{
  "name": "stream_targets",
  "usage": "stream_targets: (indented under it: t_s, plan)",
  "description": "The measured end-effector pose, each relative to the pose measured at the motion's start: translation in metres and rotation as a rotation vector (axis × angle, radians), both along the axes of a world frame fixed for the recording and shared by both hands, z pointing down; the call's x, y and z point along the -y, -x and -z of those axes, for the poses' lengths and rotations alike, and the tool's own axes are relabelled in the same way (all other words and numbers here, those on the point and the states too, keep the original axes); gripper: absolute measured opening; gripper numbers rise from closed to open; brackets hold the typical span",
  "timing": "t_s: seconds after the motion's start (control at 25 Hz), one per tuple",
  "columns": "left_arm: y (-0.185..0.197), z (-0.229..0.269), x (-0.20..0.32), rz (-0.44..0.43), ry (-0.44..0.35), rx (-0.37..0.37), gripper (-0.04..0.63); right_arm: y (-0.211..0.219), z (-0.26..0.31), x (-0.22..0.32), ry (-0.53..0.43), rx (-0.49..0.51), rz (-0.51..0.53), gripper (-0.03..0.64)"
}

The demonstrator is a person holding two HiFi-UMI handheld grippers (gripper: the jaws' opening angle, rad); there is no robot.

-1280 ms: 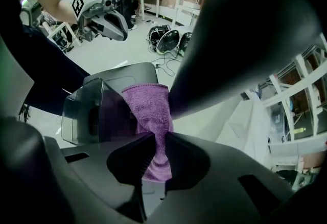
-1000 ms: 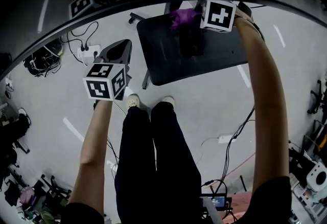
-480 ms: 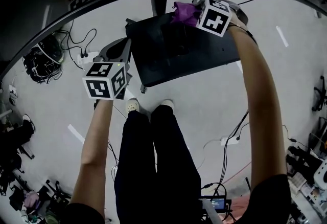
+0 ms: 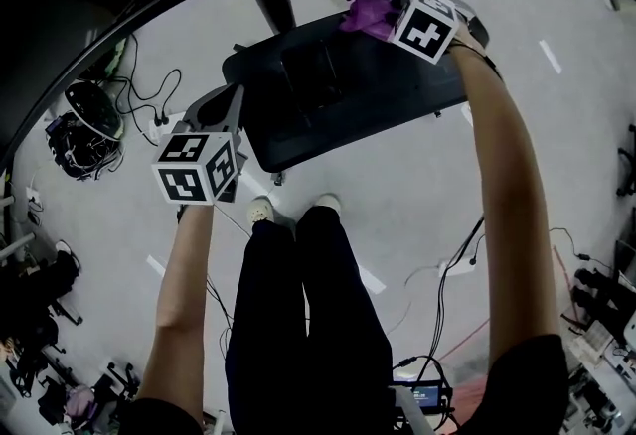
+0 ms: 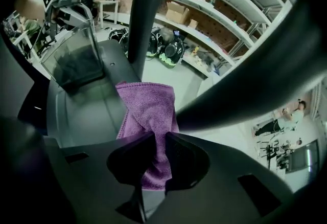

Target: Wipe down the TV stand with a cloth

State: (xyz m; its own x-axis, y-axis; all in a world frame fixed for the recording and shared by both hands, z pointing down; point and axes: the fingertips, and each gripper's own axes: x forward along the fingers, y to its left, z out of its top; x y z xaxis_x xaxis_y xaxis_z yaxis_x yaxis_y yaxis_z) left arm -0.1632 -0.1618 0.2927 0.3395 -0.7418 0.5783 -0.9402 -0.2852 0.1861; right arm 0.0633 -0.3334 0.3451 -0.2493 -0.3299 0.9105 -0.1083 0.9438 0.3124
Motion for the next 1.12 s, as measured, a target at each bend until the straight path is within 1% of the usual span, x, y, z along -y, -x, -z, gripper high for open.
stream_targets:
  t_s: [0.16, 0.28, 0.4, 0.56, 0.72, 0.88, 1.04, 1.12]
  plan:
    - [-0.009, 0.000, 0.004, -0.020, 0.004, 0.010, 0.008, -0.025, -0.001, 0.010, -0.015, 0.004, -0.055, 0.077]
    - [-0.008, -0.001, 0.007, -0.025, 0.009, 0.019, 0.008, -0.035, 0.001, 0.018, -0.032, 0.001, -0.072, 0.077]
    - [-0.008, -0.003, 0.008, -0.024, 0.016, 0.029, 0.008, -0.054, 0.000, 0.031, -0.057, -0.019, -0.115, 0.077]
    - [-0.011, -0.001, 0.007, -0.025, 0.015, 0.040, 0.008, -0.097, 0.002, 0.051, -0.122, -0.067, -0.222, 0.077]
    - [-0.012, 0.002, 0.005, -0.024, 0.014, 0.045, 0.008, -0.130, 0.006, 0.062, -0.178, -0.066, -0.329, 0.077]
    - [-0.004, 0.001, -0.004, -0.034, 0.017, 0.053, 0.008, -0.143, 0.006, 0.059, -0.206, -0.088, -0.402, 0.077]
    - [0.000, -0.002, -0.012, -0.048, 0.021, 0.038, 0.008, -0.158, 0.018, 0.047, -0.260, -0.074, -0.523, 0.077]
    - [0.000, -0.004, -0.016, -0.059, 0.022, 0.028, 0.008, -0.161, 0.025, 0.036, -0.276, -0.037, -0.575, 0.077]
